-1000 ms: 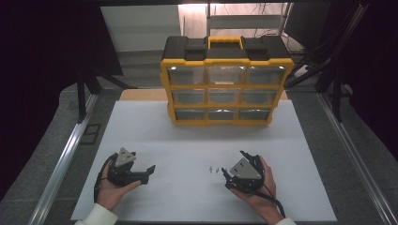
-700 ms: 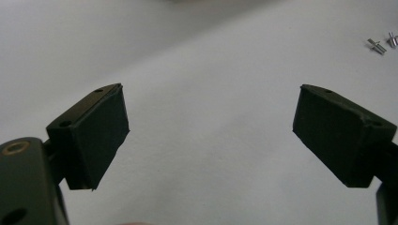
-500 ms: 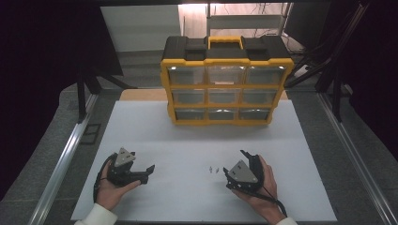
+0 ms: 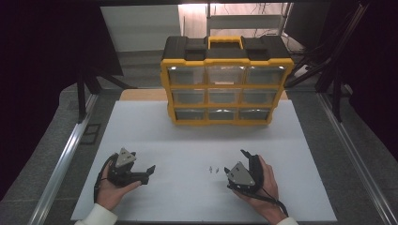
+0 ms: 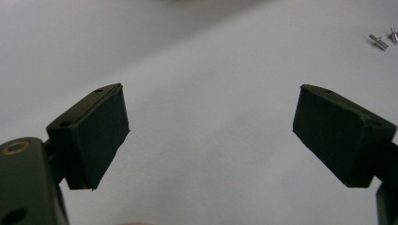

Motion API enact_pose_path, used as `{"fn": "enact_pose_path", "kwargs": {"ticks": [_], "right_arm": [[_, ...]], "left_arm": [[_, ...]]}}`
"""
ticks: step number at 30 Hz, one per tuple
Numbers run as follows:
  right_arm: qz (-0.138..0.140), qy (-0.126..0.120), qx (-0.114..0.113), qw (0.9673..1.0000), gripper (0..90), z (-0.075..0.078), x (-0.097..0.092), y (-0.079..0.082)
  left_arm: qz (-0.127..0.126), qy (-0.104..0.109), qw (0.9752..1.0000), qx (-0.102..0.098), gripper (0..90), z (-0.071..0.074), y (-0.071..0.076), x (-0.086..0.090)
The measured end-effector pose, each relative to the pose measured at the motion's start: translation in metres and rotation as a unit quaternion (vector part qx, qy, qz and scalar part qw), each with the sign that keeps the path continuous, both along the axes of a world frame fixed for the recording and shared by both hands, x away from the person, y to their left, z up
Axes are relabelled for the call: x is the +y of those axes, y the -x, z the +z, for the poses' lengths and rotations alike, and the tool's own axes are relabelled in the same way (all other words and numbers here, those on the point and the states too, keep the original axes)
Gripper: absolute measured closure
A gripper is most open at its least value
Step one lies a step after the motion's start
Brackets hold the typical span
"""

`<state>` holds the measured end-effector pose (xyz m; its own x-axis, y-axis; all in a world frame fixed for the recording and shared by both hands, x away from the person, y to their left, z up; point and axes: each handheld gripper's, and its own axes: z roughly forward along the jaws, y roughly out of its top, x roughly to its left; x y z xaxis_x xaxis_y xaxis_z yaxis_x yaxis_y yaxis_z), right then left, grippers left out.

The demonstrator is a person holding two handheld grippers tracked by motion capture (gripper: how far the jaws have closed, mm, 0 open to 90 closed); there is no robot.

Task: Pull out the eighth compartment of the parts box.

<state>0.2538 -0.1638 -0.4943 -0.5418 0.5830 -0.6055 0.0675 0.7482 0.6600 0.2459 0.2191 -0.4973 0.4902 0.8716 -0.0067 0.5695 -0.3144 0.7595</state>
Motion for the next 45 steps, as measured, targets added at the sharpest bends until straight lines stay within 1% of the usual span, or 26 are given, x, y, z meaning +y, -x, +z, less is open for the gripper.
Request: {"fn": "enact_pose_path", "kwargs": {"ticks": [7, 10, 17, 21, 26, 28, 29, 31, 32, 33, 34, 35, 36, 38, 41, 43, 44, 45], "right_arm": [[0.000, 0.017, -0.008, 0.9998, 17.1, -0.001, 0.000, 0.000], [0.005, 0.025, -0.016, 0.9996, 17.1, -0.001, 0.001, 0.000], [0.010, 0.052, -0.032, 0.9981, 17.1, -0.002, 0.004, 0.003], [0.010, 0.060, -0.038, 0.9974, 17.1, -0.003, 0.005, 0.003], [0.014, 0.078, -0.049, 0.9957, 17.2, -0.006, 0.007, 0.003], [0.014, 0.083, -0.049, 0.9952, 17.3, -0.007, 0.008, 0.004], [0.015, 0.084, -0.054, 0.9949, 17.3, -0.007, 0.009, 0.004], [0.016, 0.090, -0.053, 0.9944, 17.4, -0.008, 0.009, 0.004], [0.017, 0.090, -0.058, 0.9941, 17.4, -0.009, 0.010, 0.004], [0.018, 0.093, -0.059, 0.9938, 17.4, -0.009, 0.010, 0.004], [0.019, 0.097, -0.055, 0.9936, 17.5, -0.008, 0.010, 0.005], [0.019, 0.098, -0.063, 0.9930, 17.5, -0.009, 0.011, 0.005], [0.019, 0.101, -0.063, 0.9927, 17.5, -0.009, 0.011, 0.005], [0.022, 0.102, -0.069, 0.9921, 17.5, -0.010, 0.012, 0.005], [0.022, 0.113, -0.075, 0.9905, 17.5, -0.011, 0.013, 0.005], [0.025, 0.115, -0.080, 0.9898, 17.5, -0.012, 0.014, 0.005], [0.025, 0.118, -0.078, 0.9896, 17.4, -0.012, 0.014, 0.006], [0.026, 0.121, -0.083, 0.9888, 17.5, -0.012, 0.014, 0.006]], "left_arm": [[0.000, 0.000, 1.0000, 0.000, 11.3, 0.000, 0.000, 0.000], [0.000, 0.000, 1.0000, 0.000, 11.3, 0.000, 0.000, 0.000], [0.000, 0.000, 1.0000, 0.000, 11.3, 0.000, 0.000, 0.000], [0.000, -0.001, 1.0000, -0.001, 11.3, 0.000, 0.001, 0.000], [-0.002, -0.002, 1.0000, -0.001, 11.3, 0.000, 0.001, -0.001], [-0.002, -0.003, 1.0000, -0.001, 11.3, 0.000, 0.000, -0.001], [-0.002, -0.003, 1.0000, -0.001, 11.3, 0.000, 0.000, -0.001], [-0.003, -0.003, 1.0000, 0.000, 11.3, -0.001, 0.001, -0.001], [-0.003, -0.004, 1.0000, 0.000, 11.3, -0.001, 0.001, -0.002], [-0.003, -0.004, 1.0000, -0.001, 11.3, -0.001, 0.001, -0.002], [-0.003, -0.005, 1.0000, 0.000, 11.3, -0.001, 0.001, -0.002], [-0.003, -0.005, 1.0000, 0.000, 11.3, -0.001, 0.001, -0.002], [-0.003, -0.005, 1.0000, 0.000, 11.3, -0.001, 0.001, -0.002], [-0.003, -0.005, 1.0000, 0.000, 11.3, -0.001, 0.001, -0.002], [-0.003, -0.005, 1.0000, 0.000, 11.3, -0.001, 0.001, -0.002], [-0.003, -0.006, 1.0000, 0.000, 11.3, -0.001, 0.001, -0.002], [-0.003, -0.006, 1.0000, 0.000, 11.3, -0.001, 0.001, -0.002], [-0.003, -0.006, 1.0000, 0.000, 11.3, -0.001, 0.001, -0.002]]}}
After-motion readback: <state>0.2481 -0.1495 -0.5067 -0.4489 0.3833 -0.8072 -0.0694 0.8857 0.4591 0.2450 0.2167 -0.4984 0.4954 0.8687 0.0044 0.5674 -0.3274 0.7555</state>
